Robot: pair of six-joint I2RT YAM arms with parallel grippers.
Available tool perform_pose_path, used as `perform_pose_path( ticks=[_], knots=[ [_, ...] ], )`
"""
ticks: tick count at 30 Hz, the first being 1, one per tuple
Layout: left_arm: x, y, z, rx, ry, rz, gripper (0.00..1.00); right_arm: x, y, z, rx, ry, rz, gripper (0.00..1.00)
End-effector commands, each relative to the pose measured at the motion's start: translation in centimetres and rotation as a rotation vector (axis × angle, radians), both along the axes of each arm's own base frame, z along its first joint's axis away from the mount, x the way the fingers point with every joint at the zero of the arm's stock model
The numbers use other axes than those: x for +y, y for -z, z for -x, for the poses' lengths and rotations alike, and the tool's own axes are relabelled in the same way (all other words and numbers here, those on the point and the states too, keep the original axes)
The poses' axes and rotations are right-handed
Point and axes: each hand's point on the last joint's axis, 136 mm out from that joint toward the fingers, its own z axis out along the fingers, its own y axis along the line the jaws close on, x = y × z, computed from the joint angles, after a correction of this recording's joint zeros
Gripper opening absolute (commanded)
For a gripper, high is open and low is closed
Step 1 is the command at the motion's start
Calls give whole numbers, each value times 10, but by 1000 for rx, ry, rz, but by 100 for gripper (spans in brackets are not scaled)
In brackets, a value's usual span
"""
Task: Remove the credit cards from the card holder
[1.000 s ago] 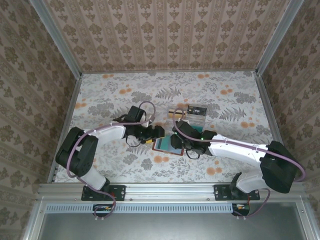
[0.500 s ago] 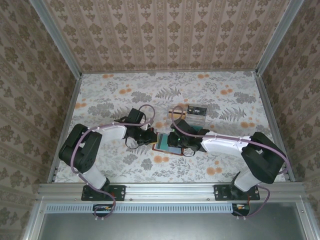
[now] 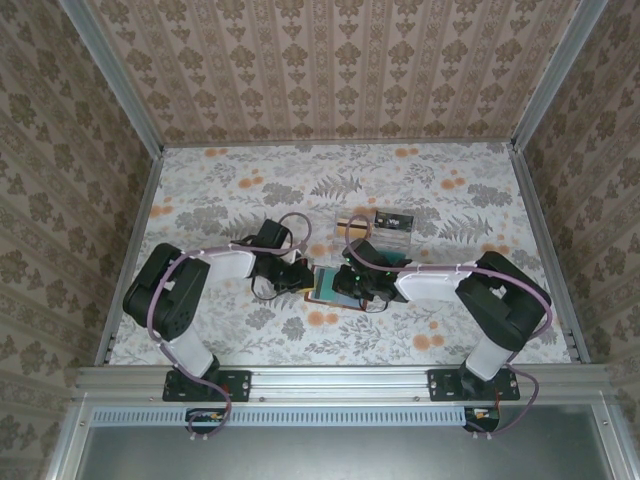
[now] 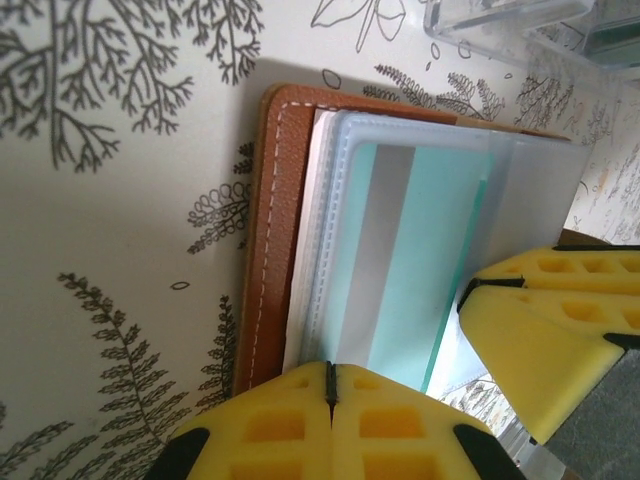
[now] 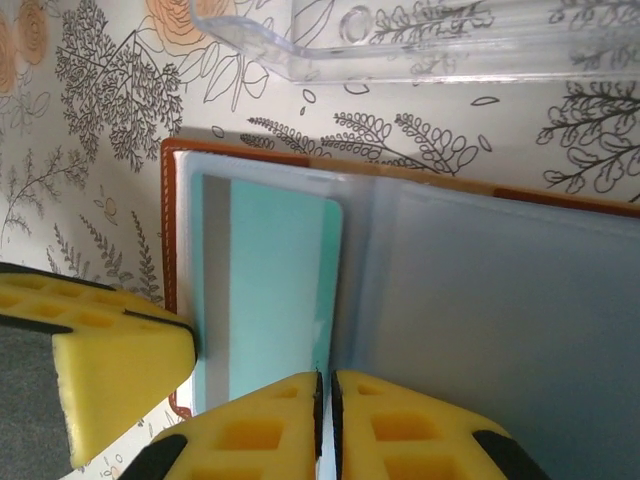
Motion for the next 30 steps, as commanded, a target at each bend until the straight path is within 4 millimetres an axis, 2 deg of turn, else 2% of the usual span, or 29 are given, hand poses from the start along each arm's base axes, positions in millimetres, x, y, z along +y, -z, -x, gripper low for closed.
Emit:
perform_pose_path(
  ticks=[1,8,15,22,28,30],
  knots=[
    [4,10,6,16,10,-15,5,-2,11,3,40,21,-10,14],
    [2,12,8,18,15,-16,5,4,15,3,53,9,-36,15],
    [0,12,8,18,17,-15,5,12,8,1,40,-9,-79,19],
    [0,12,8,20,18,-17,5,13,7,2,41,-14,-85,18],
    [-1,11,9,23,19,-17,5,10,9,4,46,-7,-81,0],
    [1,11,10,27,16,-20,4,4,10,5,44,4,-72,0]
  ],
)
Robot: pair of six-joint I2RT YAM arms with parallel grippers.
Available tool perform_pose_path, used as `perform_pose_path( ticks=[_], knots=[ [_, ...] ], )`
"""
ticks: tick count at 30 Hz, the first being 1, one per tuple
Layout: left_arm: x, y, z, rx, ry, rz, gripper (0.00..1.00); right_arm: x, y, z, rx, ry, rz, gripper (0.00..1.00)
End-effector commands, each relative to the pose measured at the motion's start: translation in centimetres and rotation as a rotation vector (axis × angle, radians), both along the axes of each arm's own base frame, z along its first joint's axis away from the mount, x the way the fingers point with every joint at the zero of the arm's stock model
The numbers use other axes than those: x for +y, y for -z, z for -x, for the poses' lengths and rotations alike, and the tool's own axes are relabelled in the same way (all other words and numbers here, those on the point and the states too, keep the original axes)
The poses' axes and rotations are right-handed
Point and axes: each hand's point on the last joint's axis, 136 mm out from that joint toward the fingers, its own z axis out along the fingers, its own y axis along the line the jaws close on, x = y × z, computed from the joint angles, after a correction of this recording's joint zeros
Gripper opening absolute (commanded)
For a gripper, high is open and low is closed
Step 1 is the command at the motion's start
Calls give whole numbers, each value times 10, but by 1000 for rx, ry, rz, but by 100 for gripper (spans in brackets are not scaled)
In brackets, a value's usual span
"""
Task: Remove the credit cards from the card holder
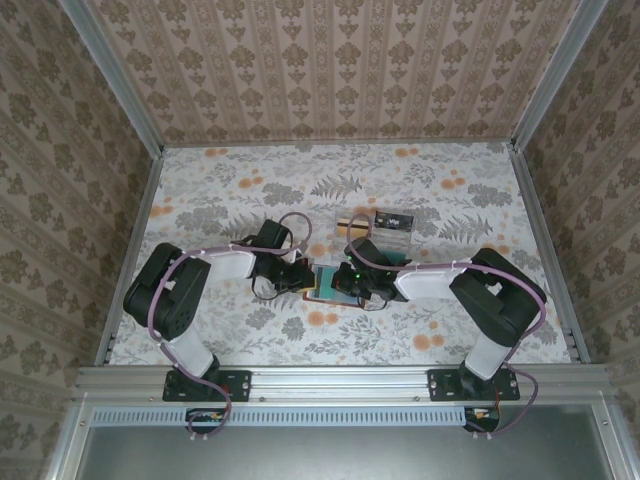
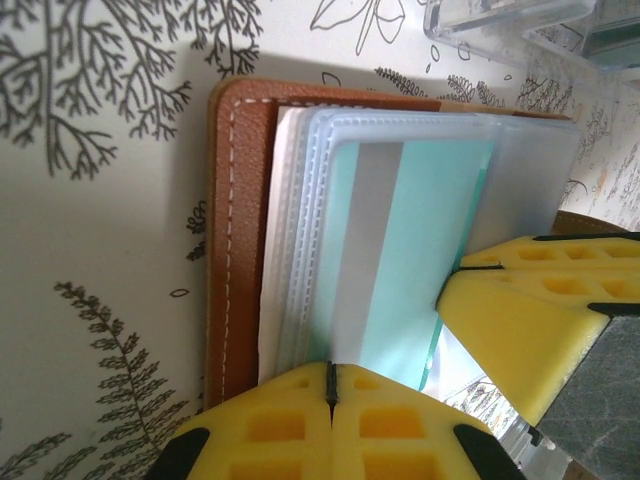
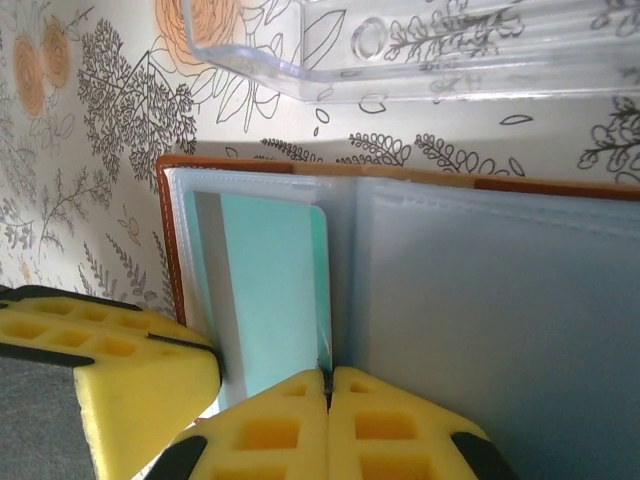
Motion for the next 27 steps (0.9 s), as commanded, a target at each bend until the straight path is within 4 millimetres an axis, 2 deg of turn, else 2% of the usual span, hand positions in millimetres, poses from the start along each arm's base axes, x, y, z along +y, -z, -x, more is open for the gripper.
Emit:
perform_pose_path(
  ticks=[1,6,12,18,19,20,27],
  knots=[
    [3,10,11,38,12,-29,4,-8,7,11,32,0,4,0],
    [13,17,8,40,-18,-74,4,-26,8,15,34,30,16,0],
    [16,21,8,50,-30,-86,2,-35,6,16,32,36,22,0],
    [15,20,8,51,-25,-80,2,-29,6,15,33,25,5,1],
    [15,20,8,51,-24,-78,2,-29,6,14,31,25,3,8],
    [15,19,9,52,-24,-77,2,-28,6,14,30,24,2,10],
    [11,19,10,54,-10,-73,1,-15,7,7,21,9,-25,13]
  ],
)
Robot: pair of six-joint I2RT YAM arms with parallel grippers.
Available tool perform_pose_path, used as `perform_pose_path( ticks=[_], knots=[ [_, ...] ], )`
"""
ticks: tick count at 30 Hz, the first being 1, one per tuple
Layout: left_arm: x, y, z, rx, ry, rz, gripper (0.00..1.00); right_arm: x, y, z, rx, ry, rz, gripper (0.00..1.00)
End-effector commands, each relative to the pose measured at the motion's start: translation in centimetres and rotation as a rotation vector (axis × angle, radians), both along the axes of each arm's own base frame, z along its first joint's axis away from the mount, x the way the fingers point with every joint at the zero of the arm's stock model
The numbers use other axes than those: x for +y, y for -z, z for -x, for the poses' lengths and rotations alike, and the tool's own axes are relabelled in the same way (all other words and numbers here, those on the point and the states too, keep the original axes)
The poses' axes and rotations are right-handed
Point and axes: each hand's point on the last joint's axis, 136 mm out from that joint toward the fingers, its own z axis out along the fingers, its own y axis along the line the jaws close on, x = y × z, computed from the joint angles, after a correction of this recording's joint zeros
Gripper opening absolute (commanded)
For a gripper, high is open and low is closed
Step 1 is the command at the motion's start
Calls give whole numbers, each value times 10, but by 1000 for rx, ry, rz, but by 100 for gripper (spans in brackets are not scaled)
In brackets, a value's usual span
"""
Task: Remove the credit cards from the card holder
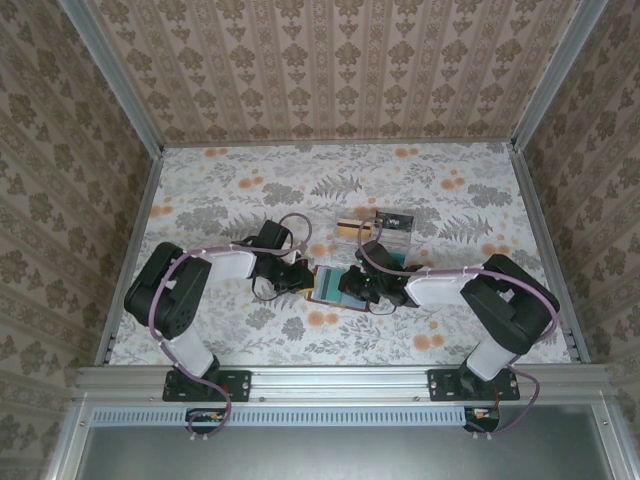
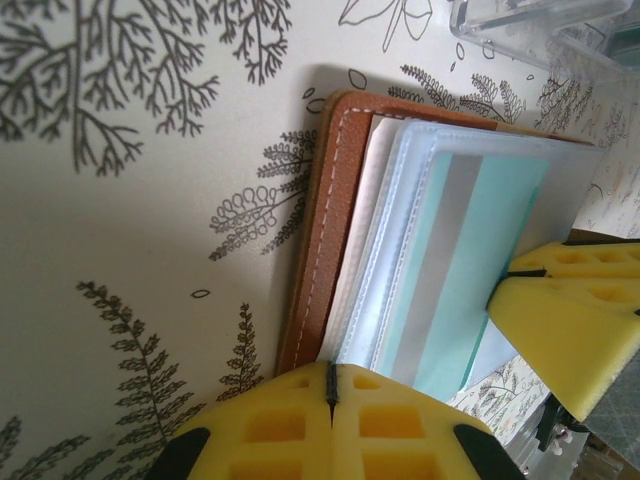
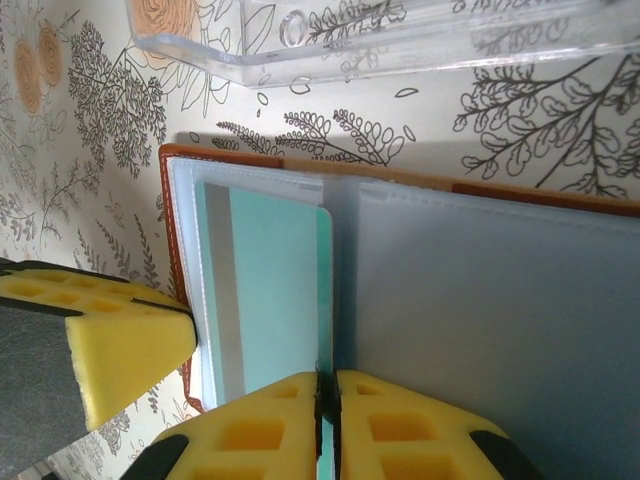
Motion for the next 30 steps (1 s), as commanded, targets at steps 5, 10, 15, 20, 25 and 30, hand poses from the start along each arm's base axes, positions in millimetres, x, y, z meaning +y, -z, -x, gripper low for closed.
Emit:
perform_pose_path(
  ticks=[5,10,15,20,25,30],
  knots=[
    [8,13,11,49,1,-54,2,6,8,-1,20,-9,-3,12],
    [9,13,10,46,-1,-60,1,-2,7,3,21,-6,26,0],
    [12,16,11,51,-5,-73,0,-18,8,7,30,0,58,0],
    [12,15,11,51,-5,-72,0,-28,10,12,42,-3,72,0],
    [12,16,12,54,-4,-73,0,-36,10,13,45,6,79,0],
    [12,16,12,51,-4,-73,0,-41,11,12,53,-4,77,0]
  ],
)
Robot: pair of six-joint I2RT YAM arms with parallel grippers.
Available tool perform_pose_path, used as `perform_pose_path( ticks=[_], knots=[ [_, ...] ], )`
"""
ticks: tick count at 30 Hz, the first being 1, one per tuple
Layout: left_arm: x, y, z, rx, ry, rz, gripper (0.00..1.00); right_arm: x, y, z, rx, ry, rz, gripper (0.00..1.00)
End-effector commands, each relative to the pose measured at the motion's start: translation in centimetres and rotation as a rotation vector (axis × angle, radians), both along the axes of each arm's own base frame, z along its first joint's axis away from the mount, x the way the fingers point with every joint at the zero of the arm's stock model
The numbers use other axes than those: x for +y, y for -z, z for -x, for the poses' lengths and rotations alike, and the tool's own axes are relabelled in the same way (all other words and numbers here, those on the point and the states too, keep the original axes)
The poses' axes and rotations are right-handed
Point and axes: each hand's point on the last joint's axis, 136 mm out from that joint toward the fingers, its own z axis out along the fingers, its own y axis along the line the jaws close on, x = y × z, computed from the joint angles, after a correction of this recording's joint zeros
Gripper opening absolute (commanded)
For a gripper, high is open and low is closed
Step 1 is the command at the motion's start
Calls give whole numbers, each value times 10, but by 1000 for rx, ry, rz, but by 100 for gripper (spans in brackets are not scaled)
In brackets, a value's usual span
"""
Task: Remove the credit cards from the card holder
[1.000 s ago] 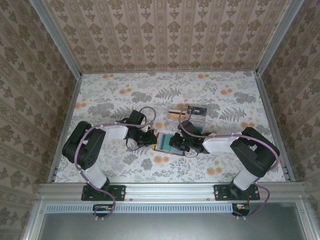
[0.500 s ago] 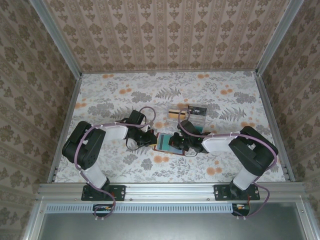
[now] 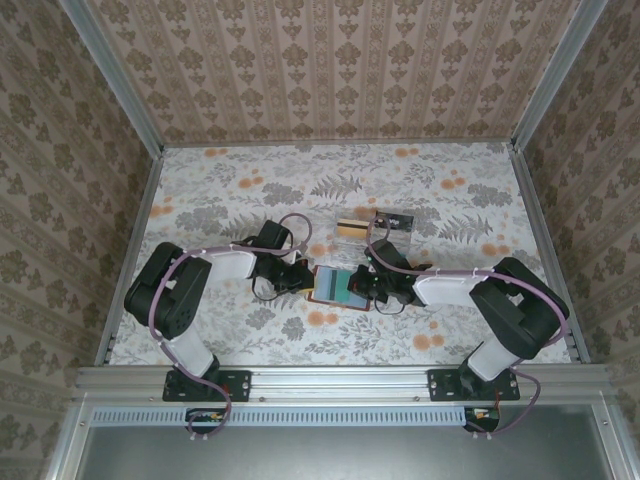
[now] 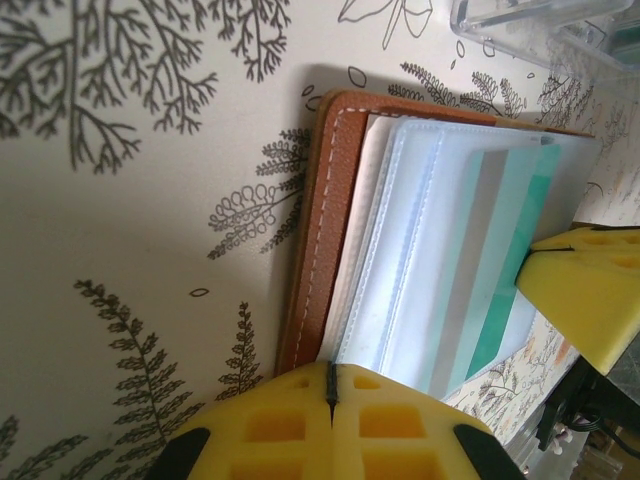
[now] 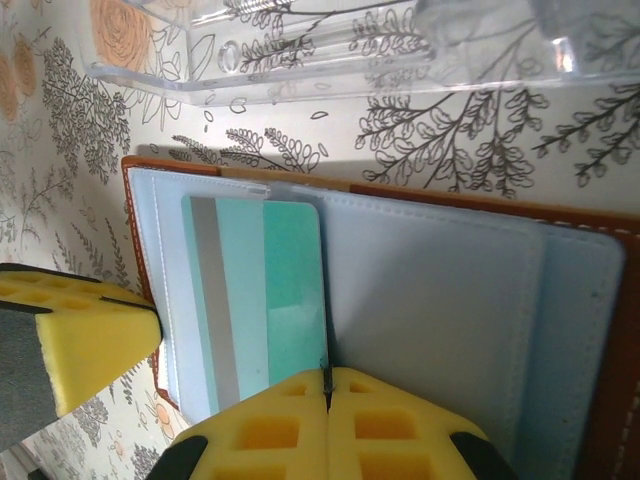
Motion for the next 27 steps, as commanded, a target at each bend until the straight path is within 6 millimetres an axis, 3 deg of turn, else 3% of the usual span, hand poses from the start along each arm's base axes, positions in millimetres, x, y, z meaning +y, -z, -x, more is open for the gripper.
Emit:
perform_pose_path(
  ticks=[1,5,15,21,27],
  knots=[
    [12,15,11,49,-4,-72,0,-16,10,11,42,-3,48,0],
    [11,11,10,44,-4,-66,0,-14,6,10,31,-14,33,0],
    [-10,-27,-2,-56,30,-21,9,-6,8,9,34,-22,10,1],
    [-26,-18,0,-40,72,-8,9,-4,9,9,35,-27,8,5],
    [-20,-9,5,-18,61,-48,7,-1,9,9,34,-29,5,4]
  ],
)
